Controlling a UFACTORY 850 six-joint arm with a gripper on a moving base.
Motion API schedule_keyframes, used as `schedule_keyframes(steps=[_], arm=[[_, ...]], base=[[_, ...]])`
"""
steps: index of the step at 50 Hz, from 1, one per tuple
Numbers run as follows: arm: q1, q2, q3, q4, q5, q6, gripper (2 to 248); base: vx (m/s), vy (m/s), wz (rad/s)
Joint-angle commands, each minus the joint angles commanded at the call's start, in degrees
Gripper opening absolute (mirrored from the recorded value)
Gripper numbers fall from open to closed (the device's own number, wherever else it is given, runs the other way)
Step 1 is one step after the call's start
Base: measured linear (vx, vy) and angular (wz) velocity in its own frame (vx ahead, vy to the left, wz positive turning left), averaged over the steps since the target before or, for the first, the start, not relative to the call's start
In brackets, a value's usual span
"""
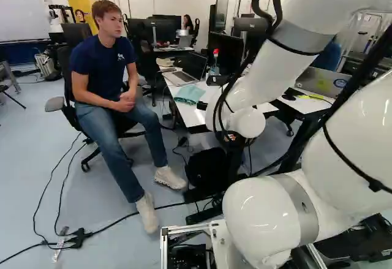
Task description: Clean the table with the green towel
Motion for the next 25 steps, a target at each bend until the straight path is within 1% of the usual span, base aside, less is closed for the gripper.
schedule_keyframes(steps=[12, 25], arm=[[-0.43, 1.75, 2.78, -0.83, 1.88, 0.0, 247], [-0.74, 3.0, 4.75, -1.42, 3.22, 0.0, 247]], base=[[0.0, 0.0, 0.0], [0.0, 0.0, 0.0]])
